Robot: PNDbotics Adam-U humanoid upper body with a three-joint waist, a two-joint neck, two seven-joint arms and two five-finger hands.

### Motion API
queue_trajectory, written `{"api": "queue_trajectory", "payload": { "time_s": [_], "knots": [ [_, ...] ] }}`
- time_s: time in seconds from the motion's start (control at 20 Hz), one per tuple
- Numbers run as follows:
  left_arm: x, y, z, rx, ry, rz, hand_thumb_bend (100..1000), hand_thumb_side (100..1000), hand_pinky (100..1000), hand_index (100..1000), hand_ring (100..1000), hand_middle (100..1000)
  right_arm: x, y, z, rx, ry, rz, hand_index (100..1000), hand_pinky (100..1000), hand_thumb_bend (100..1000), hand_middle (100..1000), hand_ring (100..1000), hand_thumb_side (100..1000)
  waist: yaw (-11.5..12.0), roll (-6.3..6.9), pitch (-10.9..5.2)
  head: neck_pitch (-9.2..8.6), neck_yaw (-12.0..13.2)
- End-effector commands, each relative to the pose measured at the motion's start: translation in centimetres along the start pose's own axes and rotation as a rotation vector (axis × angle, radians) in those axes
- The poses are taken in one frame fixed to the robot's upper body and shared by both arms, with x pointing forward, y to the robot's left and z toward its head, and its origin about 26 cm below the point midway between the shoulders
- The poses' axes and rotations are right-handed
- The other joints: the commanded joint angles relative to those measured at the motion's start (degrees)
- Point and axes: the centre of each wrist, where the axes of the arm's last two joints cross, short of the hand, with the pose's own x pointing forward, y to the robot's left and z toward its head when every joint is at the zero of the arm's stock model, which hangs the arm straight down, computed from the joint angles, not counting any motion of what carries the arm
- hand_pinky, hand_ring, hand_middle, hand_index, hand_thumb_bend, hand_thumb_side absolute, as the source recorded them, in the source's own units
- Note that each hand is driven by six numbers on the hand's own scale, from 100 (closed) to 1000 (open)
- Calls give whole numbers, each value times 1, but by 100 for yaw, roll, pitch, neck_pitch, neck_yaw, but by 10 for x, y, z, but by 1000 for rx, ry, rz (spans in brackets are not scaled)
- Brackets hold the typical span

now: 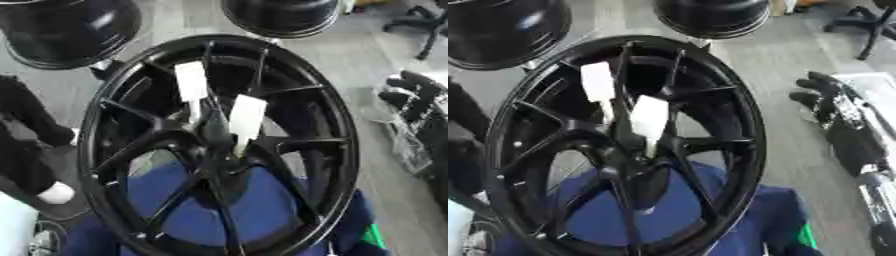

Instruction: Pull the pin out of the wheel hub.

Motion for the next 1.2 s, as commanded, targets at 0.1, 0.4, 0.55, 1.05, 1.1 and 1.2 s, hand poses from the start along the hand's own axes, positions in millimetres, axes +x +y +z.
{"api": "queue_trajectory", "payload": {
  "time_s": [0.1, 0.4, 0.55, 1.05, 1.1, 1.2],
  "knots": [
    [8, 0, -2, -11, -26, -11, 152, 722, 503, 697, 770, 746, 9, -3, -3, 20, -14, 35, 872, 1000, 100, 811, 804, 634, -7, -17, -141, -27, 18],
    [8, 0, -2, -10, -25, -12, 154, 723, 503, 697, 771, 747, 10, -3, -3, 19, -16, 37, 872, 1000, 100, 811, 805, 633, -15, -15, -140, -25, 16],
    [9, -1, -3, -16, -31, -11, 152, 720, 505, 699, 773, 749, 9, -3, -3, 16, -15, 39, 872, 1000, 100, 811, 805, 636, -46, -7, -133, -23, -34],
    [71, -31, -24, -260, -201, -176, 100, 669, 524, 719, 795, 779, 6, -4, 3, 3, 9, 62, 871, 1000, 100, 810, 804, 645, -118, 66, -157, 55, -211],
    [81, -38, -24, -305, -228, -211, 100, 667, 528, 722, 798, 783, 6, -4, 3, 5, 12, 66, 871, 1000, 100, 810, 804, 645, -122, 81, -163, 56, -211],
    [98, -51, -23, -396, -285, -278, 100, 666, 546, 735, 812, 803, 6, -4, 3, 11, 19, 72, 871, 1000, 100, 810, 804, 647, -140, 116, -178, 55, -198]
  ]
}}
